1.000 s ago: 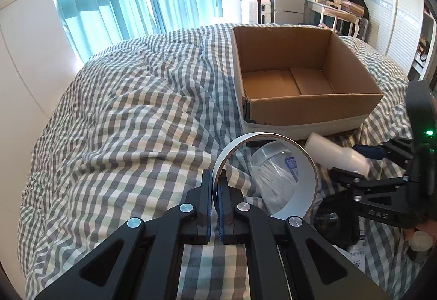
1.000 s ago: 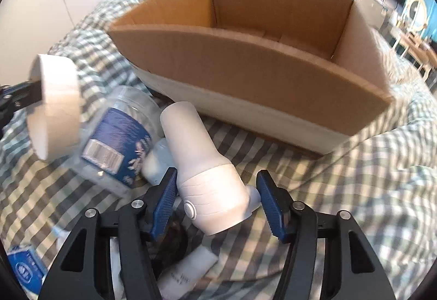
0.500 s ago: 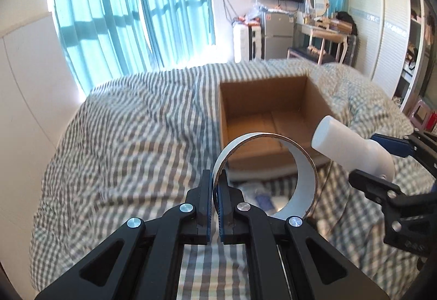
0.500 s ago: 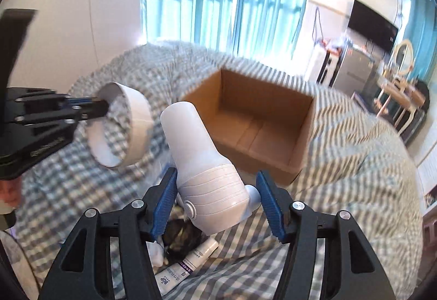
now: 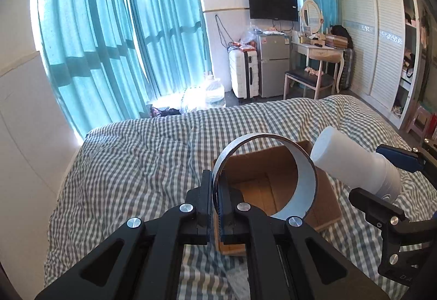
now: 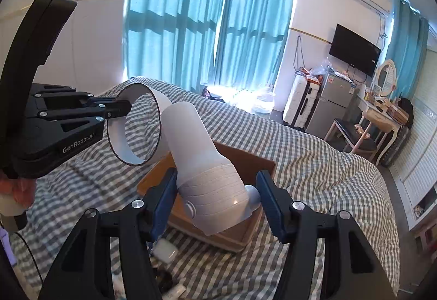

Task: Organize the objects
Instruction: 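Carry the tape roll and nozzle over the cardboard box with both tools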

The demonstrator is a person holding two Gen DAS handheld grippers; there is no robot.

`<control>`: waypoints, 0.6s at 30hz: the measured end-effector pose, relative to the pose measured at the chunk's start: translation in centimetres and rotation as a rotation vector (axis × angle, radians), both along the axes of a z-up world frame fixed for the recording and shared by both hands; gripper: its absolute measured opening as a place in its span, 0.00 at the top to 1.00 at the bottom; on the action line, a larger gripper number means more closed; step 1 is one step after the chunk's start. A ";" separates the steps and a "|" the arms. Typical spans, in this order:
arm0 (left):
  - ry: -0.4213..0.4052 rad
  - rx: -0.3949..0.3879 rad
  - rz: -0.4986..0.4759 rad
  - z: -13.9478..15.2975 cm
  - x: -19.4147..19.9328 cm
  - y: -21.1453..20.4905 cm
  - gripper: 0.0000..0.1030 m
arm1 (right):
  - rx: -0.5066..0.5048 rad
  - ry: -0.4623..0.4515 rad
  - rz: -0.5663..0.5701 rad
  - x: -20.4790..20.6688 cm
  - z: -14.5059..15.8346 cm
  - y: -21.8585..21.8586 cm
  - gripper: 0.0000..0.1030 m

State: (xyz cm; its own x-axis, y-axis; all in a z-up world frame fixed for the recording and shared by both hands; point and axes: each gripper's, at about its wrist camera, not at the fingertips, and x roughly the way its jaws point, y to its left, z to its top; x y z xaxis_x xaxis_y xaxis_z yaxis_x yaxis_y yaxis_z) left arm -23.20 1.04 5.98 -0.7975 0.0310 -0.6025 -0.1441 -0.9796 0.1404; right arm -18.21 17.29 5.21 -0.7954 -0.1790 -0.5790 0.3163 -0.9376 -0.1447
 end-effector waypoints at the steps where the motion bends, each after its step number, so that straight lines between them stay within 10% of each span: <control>1: -0.005 -0.005 -0.003 -0.3 -0.9 0.2 0.97 | -0.001 -0.005 -0.007 -1.0 -0.1 0.2 0.43; 18: -0.190 -0.100 -0.030 -11.5 -13.2 2.5 0.97 | 0.024 -0.175 -0.055 -15.7 -9.9 2.8 0.43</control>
